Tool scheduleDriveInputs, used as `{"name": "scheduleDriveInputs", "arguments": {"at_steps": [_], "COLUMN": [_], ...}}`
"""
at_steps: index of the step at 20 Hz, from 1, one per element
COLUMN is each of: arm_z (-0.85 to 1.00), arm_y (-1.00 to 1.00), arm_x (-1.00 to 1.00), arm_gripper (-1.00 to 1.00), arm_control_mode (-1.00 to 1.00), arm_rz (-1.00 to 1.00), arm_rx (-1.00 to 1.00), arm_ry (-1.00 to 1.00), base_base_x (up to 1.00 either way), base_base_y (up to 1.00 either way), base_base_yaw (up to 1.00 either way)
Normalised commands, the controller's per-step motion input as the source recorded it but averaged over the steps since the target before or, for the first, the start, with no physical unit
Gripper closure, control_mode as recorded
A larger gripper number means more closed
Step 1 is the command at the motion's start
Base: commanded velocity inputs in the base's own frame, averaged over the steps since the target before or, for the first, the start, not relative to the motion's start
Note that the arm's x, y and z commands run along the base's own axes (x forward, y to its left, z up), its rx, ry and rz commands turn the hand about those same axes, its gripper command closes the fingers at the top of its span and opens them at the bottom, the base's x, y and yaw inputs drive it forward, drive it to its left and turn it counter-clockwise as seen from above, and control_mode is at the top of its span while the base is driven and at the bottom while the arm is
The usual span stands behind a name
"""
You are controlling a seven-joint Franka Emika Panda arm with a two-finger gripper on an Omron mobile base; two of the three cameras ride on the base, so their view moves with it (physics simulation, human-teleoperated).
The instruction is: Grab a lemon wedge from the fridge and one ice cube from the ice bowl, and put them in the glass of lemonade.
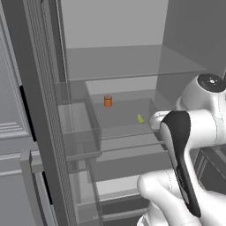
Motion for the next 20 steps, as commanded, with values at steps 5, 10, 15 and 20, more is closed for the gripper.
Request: {"name": "scheduleDriveInputs", "arguments": {"at_steps": [5,10,15,20], "arm_z": [-0.32,-0.41,-0.08,-0.08], "arm_y": [0.03,0.03,-0.26,-0.19], "arm_x": [0.34,0.29,0.4,0.65], "arm_gripper": [-1.0,-1.0,-1.0,-1.0], "arm_control_mode": [-1.0,-1.0,-1.0,-1.0], "arm_rz": [0.0,0.0,0.01,0.0], "arm_rx": [-0.05,-0.02,0.0,0.0], "arm_ry": [0.0,-0.03,-0.07,0.01], "base_base_x": [0.0,0.0,0.0,0.0], "base_base_y": [0.0,0.0,0.0,0.0], "base_base_yaw": [0.0,0.0,0.0,0.0]}}
